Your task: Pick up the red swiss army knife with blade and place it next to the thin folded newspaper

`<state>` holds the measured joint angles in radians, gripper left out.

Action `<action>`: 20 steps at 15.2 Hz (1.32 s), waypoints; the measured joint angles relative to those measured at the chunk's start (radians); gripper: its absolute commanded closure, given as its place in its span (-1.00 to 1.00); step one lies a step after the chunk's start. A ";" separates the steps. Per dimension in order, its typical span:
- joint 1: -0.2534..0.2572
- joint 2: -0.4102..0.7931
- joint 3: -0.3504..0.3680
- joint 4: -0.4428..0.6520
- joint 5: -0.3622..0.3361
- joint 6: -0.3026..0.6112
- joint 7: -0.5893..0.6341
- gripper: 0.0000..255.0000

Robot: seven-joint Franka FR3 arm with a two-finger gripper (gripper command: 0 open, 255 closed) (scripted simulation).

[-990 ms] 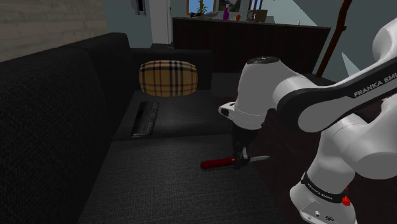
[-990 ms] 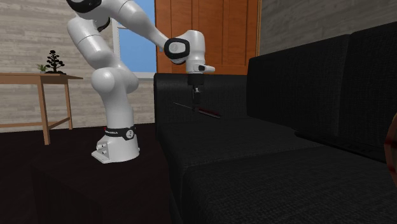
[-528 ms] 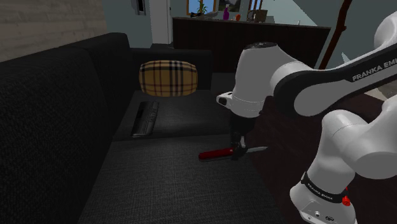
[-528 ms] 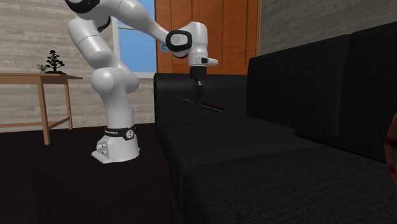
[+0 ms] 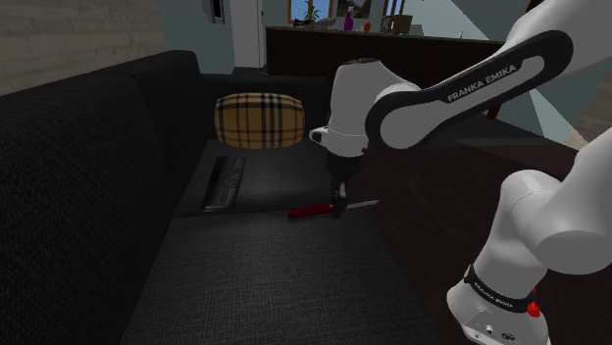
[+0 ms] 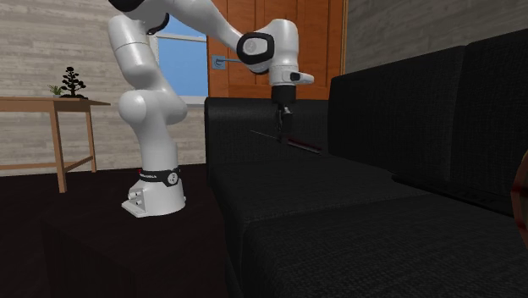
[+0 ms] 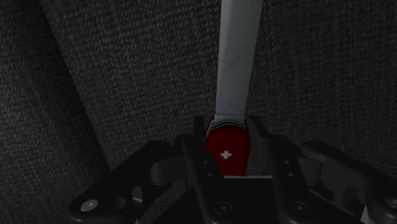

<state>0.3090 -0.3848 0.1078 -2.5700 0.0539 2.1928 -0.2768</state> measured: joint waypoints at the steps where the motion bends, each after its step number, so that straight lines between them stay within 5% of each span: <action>1: -0.010 0.027 -0.011 0.022 -0.008 0.005 -0.015 1.00; 9: -0.082 0.281 -0.097 0.275 -0.047 0.005 -0.144 1.00; 20: -0.155 0.630 -0.160 0.731 -0.034 -0.103 -0.283 1.00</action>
<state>0.1542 0.2449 -0.0517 -1.8390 0.0199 2.0893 -0.5601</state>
